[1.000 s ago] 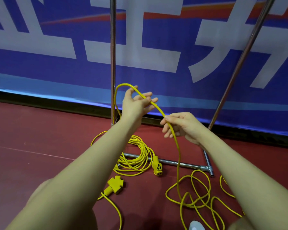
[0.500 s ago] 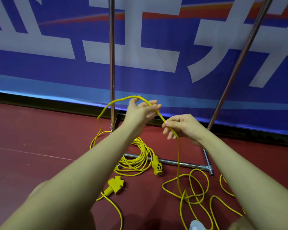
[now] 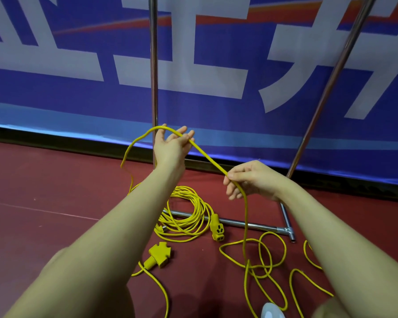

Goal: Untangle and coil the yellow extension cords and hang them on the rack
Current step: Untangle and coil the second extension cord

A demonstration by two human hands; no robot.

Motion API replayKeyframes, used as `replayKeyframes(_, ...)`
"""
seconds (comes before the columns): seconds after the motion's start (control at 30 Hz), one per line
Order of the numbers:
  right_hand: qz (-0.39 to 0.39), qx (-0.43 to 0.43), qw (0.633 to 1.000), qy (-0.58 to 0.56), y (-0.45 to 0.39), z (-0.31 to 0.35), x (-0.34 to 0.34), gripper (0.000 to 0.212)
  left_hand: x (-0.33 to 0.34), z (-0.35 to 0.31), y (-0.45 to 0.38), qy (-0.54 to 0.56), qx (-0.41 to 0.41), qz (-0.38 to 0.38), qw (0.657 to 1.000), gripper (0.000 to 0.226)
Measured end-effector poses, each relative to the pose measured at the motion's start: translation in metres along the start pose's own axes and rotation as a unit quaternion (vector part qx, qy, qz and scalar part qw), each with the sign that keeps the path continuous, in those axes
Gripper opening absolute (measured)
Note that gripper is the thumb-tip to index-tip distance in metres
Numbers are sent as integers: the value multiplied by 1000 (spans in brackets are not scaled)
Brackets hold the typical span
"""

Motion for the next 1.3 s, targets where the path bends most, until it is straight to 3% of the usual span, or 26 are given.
replayKeyframes(0.13, -39, -26, 999, 1, -2, 3, -7, 18, 12, 16, 13, -23, -95, 73, 993, 59)
replayKeyframes(0.23, -50, -42, 998, -11, -2, 8, -8, 18, 21, 23, 26, -83, -99, 123, 984, 45)
replayKeyframes(0.37, -44, -49, 996, -63, -3, 10, -4, 24, 23, 16, 23, -55, -64, 102, 991, 35)
replayKeyframes(0.5, -28, 18, 999, 32, -4, -9, 0, 41, 25, 2, 16, -22, -25, 89, 995, 34)
replayKeyframes(0.67, -64, -4, 998, 1, -4, -17, -11, 31, 14, -8, 14, 20, 4, 50, 999, 40)
replayKeyframes(0.83, -122, -52, 990, -55, -5, -4, -18, 27, 22, 7, 23, -1, -79, 95, 992, 55)
replayKeyframes(0.93, -108, -76, 987, -88, -6, 11, -13, 26, 29, 15, 33, -44, -87, 138, 986, 55)
replayKeyframes(1.1, -52, -74, 989, -119, -9, 19, 1, 29, 29, 3, 24, -20, -56, 116, 991, 47)
replayKeyframes(1.3, -31, -29, 999, -20, -12, -14, 2, 29, 11, -17, 4, 27, -5, 56, 998, 47)
Point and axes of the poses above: each hand's wrist, its own y-axis away from the middle knuckle, its own x-axis out of the palm, z = x × y, the point moved 6 cm from there along -y, towards the middle knuckle, and after that the axes turned 10 degrees about y, right-handed, at the moved point
